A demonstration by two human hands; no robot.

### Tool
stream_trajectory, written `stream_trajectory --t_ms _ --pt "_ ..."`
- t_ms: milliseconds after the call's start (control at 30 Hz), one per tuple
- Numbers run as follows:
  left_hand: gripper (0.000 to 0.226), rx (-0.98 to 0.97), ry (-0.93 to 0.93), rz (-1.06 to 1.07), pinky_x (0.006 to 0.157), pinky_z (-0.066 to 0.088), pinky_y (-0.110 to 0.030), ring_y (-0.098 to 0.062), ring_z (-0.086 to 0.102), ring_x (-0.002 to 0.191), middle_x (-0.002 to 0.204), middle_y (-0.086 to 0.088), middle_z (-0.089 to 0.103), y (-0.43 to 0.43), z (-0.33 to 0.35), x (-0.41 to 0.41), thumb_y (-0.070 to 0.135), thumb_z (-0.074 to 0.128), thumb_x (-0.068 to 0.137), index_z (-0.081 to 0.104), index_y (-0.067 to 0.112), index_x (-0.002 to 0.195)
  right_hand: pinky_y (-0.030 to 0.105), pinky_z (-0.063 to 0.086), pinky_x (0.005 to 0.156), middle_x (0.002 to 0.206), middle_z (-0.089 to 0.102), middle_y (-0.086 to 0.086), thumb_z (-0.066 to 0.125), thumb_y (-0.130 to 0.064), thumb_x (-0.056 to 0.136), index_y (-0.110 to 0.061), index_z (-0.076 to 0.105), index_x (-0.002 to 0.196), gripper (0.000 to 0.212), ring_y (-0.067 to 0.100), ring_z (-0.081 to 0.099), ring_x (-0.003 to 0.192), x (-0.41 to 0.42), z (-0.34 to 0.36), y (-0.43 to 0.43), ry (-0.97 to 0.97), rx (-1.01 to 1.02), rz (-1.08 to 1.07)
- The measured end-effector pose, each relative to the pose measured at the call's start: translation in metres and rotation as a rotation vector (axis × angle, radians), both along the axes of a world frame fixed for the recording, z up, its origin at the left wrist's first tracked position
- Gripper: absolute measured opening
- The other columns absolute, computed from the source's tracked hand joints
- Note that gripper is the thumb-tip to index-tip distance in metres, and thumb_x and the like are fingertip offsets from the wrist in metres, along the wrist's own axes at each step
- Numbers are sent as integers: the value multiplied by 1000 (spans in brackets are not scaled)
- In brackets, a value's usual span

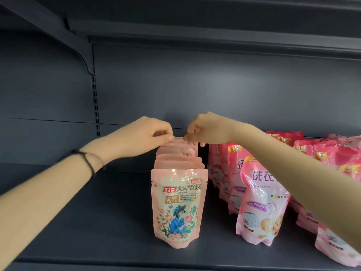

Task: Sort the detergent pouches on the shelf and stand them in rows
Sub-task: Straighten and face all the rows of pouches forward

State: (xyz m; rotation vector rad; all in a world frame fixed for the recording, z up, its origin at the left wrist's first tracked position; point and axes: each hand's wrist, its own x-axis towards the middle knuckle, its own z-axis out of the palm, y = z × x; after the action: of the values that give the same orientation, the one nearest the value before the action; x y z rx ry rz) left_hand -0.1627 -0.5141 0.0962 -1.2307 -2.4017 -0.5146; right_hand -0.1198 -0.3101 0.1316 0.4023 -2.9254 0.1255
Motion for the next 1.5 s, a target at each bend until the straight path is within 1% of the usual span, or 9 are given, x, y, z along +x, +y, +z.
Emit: stream_trajectory --t_ms 100,267,333,433,533,633,933,1300,1500 --pt "11 428 -136 -74 68 42 -4 9 58 80 90 23 66 -14 -31 36 36 55 89 66 35 85 19 52 68 78 72 -3 59 -33 92 -17 71 80 23 11 66 73 38 -27 3 200 -528 105" --pt "11 1117 -362 83 88 48 -30 1 61 99 102 18 69 0 -110 66 32 57 91 66 37 96 15 51 77 94 71 -11 61 -15 93 -22 67 99 11 4 66 91 77 -106 -15 477 -1171 159" --pt "22 1319 -510 101 95 46 -30 1 60 108 113 17 67 16 -141 81 39 57 87 64 36 107 12 49 83 110 66 -19 59 -16 94 -33 59 112 25 -5 61 103 82 -141 -24 475 -1370 73" --pt "28 1408 -684 137 83 42 -15 11 56 106 111 27 65 37 -177 98 34 55 89 59 39 116 18 37 103 138 43 -26 49 -21 98 -51 34 131 47 -9 42 126 86 -191 -38 283 -1506 -99" --pt "20 1373 -752 189 75 45 -16 6 62 97 96 22 70 49 -189 103 27 53 92 60 35 109 16 46 92 128 51 -25 44 -18 101 -35 31 145 49 -5 53 114 86 -216 -47 127 -1502 -150" --pt "16 1349 -715 249 71 47 -17 2 63 94 100 15 69 52 -190 105 27 51 94 61 29 108 12 50 76 113 62 -22 43 -17 100 -31 47 133 36 -10 62 98 88 -223 -51 169 -1460 -165" --pt "17 1236 -664 293 62 49 -8 4 63 93 104 12 66 50 -196 109 32 47 96 57 28 109 12 50 60 89 70 -7 40 -12 101 -19 50 96 13 -4 67 82 94 -221 -52 287 -1399 -202" --pt "23 1099 -584 311 65 44 -9 4 57 94 104 19 58 46 -199 109 20 46 98 52 26 120 17 54 73 98 68 -6 52 -13 98 -21 60 99 11 0 64 92 100 -223 -38 240 -1141 -305" --pt "36 1043 -564 353 77 47 -21 -9 54 108 124 0 60 48 -198 112 23 48 98 50 15 133 5 44 67 96 63 -15 49 -18 97 -26 57 114 20 -2 60 87 127 -222 -13 218 -886 -330"
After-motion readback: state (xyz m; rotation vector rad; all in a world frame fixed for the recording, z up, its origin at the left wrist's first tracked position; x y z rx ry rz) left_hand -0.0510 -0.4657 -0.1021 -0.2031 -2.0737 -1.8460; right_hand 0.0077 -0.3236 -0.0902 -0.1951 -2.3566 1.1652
